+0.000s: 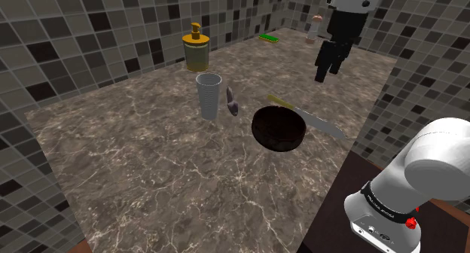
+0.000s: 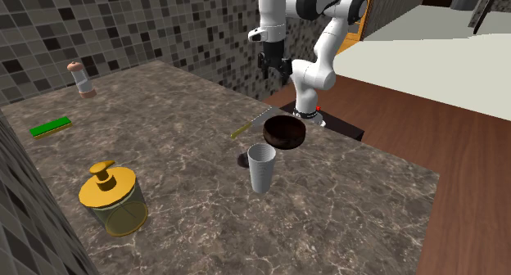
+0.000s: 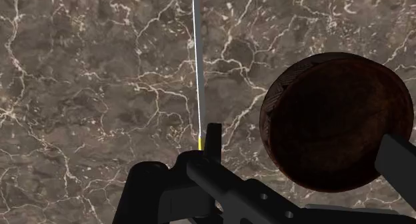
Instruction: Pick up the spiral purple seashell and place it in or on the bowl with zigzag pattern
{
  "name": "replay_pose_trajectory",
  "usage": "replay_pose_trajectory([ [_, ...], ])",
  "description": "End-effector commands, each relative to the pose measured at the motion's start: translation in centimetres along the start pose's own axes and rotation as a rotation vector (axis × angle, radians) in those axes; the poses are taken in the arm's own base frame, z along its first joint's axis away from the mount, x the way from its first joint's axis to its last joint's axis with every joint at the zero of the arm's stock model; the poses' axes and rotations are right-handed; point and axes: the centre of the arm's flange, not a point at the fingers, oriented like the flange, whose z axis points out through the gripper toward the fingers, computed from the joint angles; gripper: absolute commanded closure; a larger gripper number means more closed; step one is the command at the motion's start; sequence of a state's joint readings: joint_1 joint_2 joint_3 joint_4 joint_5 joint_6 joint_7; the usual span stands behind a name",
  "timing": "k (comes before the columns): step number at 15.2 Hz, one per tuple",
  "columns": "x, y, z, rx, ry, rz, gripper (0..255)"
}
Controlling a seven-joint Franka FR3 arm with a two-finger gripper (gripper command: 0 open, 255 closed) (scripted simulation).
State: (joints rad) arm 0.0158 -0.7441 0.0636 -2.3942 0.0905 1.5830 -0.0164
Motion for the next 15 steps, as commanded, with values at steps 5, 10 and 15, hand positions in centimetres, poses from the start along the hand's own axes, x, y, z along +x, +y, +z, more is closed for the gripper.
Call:
replay_pose_trajectory([
  [5, 3.3, -3.5, 2.2, -0.011, 0.012, 0.089, 0],
  [10, 7.8, -7.5, 4.9, -0.024, 0.028, 0.2, 0],
  [15, 12.7, -10.9, 7.6, -0.038, 0.044, 0.312, 0],
])
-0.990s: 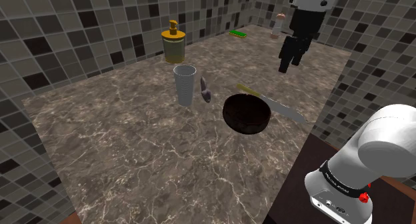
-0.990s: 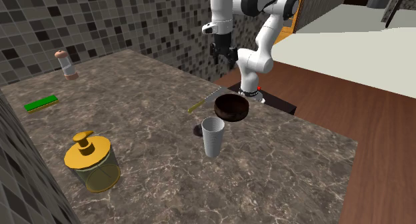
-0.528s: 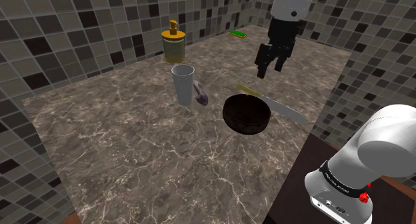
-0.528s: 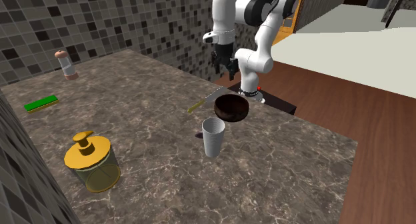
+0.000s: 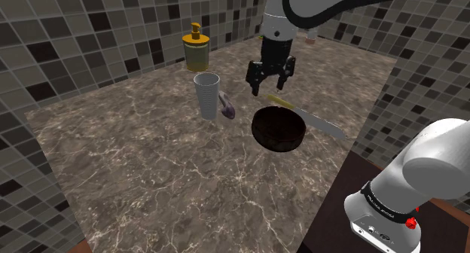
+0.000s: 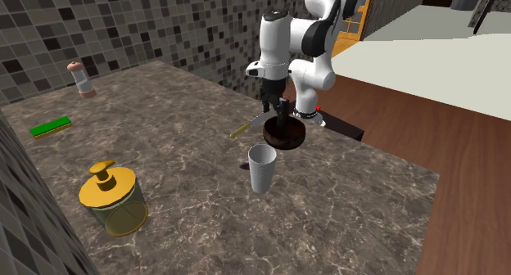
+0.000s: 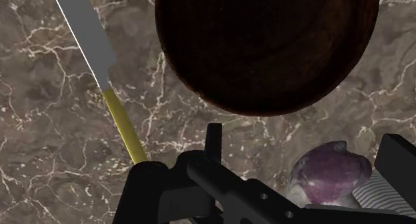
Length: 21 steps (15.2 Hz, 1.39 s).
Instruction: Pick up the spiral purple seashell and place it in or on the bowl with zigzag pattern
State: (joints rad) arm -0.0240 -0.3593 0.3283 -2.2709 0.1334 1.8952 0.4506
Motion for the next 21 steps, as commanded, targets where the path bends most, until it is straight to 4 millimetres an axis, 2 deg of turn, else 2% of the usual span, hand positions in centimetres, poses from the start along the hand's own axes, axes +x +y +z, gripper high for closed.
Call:
replay_pose_trajectory([
  [1, 1.6, -2.0, 1.4, -0.004, 0.006, 0.048, 0],
  [8, 7.8, -7.6, 5.2, -0.023, 0.028, 0.204, 0],
  [9, 7.8, -7.6, 5.2, -0.023, 0.028, 0.204, 0],
  [16, 7.9, -7.5, 9.2, -0.023, 0.028, 0.204, 0],
  [21, 7.9, -7.5, 9.2, -0.023, 0.028, 0.204, 0],
])
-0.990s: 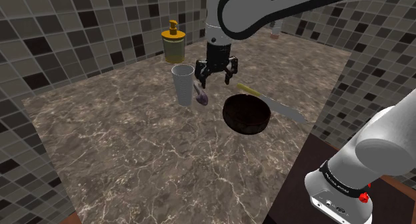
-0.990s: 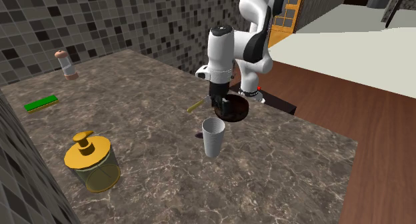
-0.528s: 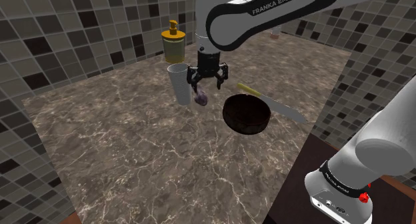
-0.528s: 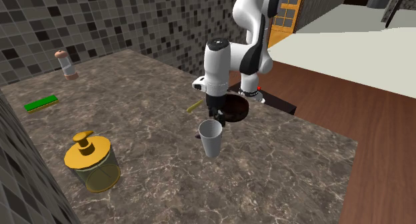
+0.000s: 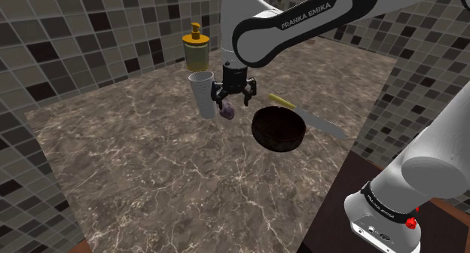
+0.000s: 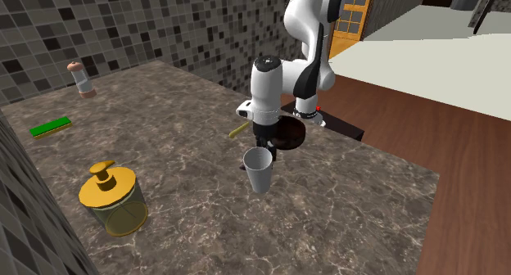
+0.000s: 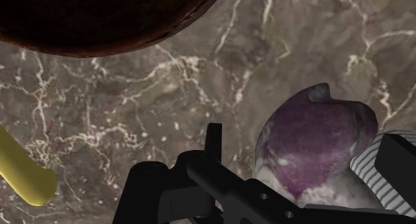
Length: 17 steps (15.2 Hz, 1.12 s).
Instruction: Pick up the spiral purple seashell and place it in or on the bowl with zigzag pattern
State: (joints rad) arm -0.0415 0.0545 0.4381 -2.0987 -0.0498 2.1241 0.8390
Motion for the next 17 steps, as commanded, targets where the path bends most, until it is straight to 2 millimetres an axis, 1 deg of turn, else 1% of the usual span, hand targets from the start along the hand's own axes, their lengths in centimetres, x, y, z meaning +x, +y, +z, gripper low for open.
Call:
replay_pose_trajectory([
  [1, 0.0, 0.0, 0.0, 0.0, 0.0, 0.0, 0],
  [3, 0.0, 0.0, 0.0, 0.0, 0.0, 0.0, 0],
  [4, 0.0, 0.0, 0.0, 0.0, 0.0, 0.0, 255],
  [13, 0.1, 0.1, 0.1, 0.0, 0.0, 0.0, 255],
  [14, 0.1, 0.1, 0.1, 0.0, 0.0, 0.0, 0],
  [15, -7.6, 0.0, 2.2, 0.011, 0.432, 0.11, 0],
  [16, -3.0, 0.3, 1.3, -0.027, 0.057, -0.016, 0],
  [17, -3.0, 0.3, 1.3, -0.027, 0.057, -0.016, 0],
])
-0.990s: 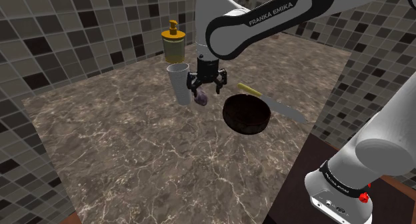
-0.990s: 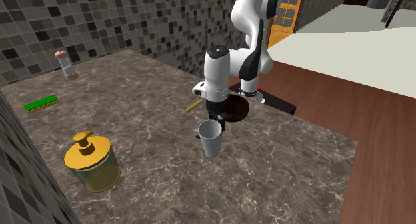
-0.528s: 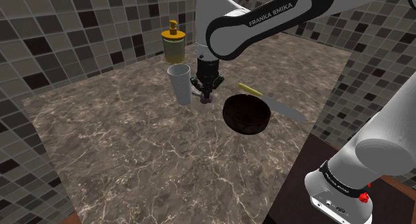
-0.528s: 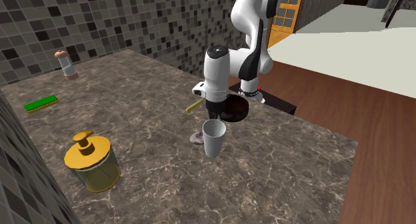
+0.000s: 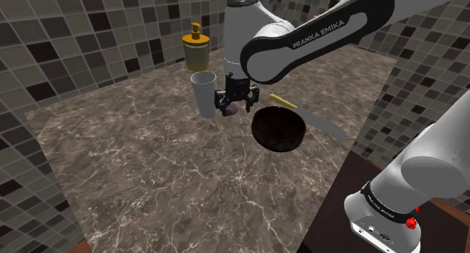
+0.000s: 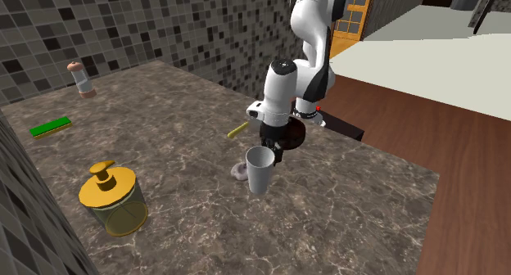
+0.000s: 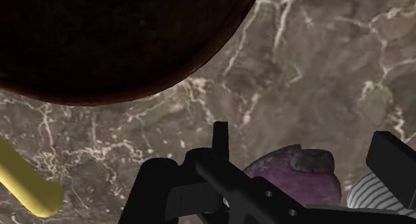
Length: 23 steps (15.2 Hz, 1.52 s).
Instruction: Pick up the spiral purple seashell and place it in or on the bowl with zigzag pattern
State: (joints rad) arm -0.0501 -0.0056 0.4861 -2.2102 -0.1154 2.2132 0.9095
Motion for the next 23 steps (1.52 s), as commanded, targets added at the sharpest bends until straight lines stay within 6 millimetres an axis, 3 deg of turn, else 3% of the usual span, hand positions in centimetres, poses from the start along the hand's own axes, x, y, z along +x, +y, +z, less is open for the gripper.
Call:
replay_pose_trajectory([
  [1, 1.3, 1.6, -0.3, 0.084, -0.024, 0.035, 0],
  [4, 4.1, 5.7, -0.5, 0.302, -0.023, 0.137, 0],
  [12, 4.1, 4.5, 3.3, 0.302, -0.023, 0.137, 0],
  [19, 4.1, 4.5, 3.3, 0.302, -0.023, 0.137, 0],
  [20, 4.0, 4.5, 3.3, 0.302, -0.023, 0.137, 255],
  [23, 4.6, 4.5, 3.3, 0.301, -0.023, 0.137, 255],
])
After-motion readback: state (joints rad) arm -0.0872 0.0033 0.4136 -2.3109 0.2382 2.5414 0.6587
